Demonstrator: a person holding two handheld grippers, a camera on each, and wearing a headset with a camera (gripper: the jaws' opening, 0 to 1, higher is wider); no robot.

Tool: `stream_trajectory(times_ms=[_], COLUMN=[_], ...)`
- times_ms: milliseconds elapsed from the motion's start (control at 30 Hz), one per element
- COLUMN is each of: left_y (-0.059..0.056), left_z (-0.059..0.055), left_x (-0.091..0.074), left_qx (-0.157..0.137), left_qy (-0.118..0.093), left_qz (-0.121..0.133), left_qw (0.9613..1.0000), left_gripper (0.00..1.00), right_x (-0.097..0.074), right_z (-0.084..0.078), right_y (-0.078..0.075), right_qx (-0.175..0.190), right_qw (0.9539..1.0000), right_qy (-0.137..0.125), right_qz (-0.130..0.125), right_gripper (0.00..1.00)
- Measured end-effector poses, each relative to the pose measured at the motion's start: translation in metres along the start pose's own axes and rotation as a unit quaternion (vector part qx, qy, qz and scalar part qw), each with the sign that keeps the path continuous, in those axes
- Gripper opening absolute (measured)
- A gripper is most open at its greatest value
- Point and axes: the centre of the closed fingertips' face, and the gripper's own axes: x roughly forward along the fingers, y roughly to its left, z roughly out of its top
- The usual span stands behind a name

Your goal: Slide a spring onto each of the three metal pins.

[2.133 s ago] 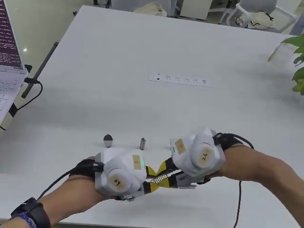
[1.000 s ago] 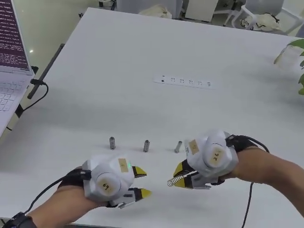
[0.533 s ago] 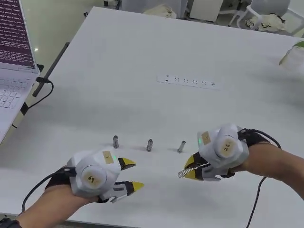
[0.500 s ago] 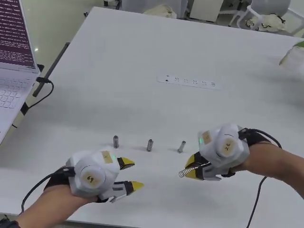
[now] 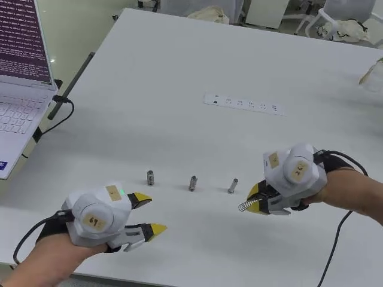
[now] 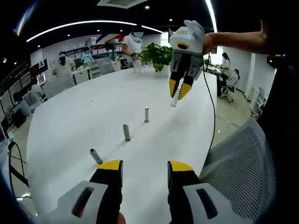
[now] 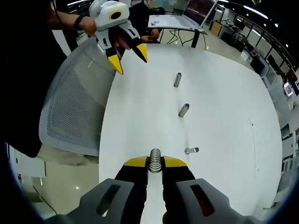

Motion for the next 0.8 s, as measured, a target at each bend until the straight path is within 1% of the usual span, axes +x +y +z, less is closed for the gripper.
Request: stream_trajectory(times_ms=[200,300,367,433,467,533,800], left_y=[0.011,0.017,0.021,0.024,0.025,0.027,0.036], left_z=[-0.009,-0.013,-0.017,-0.020,-0.022,-0.024,-0.027], left_x=[-0.009,-0.015,-0.020,-0.023,-0.026,-0.029,-0.040], left_qx=[-0.017,-0.035,-0.041,-0.044,-0.046,-0.049,-0.063], left_qy=[0.000,-0.005,-0.003,-0.002,-0.002,-0.002,-0.005], left_qz=[0.019,0.029,0.037,0.041,0.043,0.046,0.063], left_qw=[0.9997,0.9989,0.9985,0.9982,0.9980,0.9977,0.9960], left_gripper=[0.34,0.35,0.36,0.38,0.40,0.42,0.45], right_x=[0.002,0.003,0.005,0.006,0.008,0.011,0.018], right_z=[-0.002,-0.003,-0.004,-0.006,-0.008,-0.010,-0.012], right_y=[-0.009,-0.012,-0.016,-0.020,-0.022,-0.027,-0.043], right_qx=[-0.001,-0.002,-0.001,0.001,-0.001,-0.002,0.007], right_qw=[1.0000,0.9999,0.9999,0.9997,0.9995,0.9993,0.9989], right_qy=[0.009,0.015,0.017,0.023,0.030,0.037,0.046], right_qz=[-0.001,-0.001,-0.002,-0.002,-0.003,-0.004,-0.009], right_gripper=[0.08,0.08,0.08,0.08,0.08,0.08,0.08])
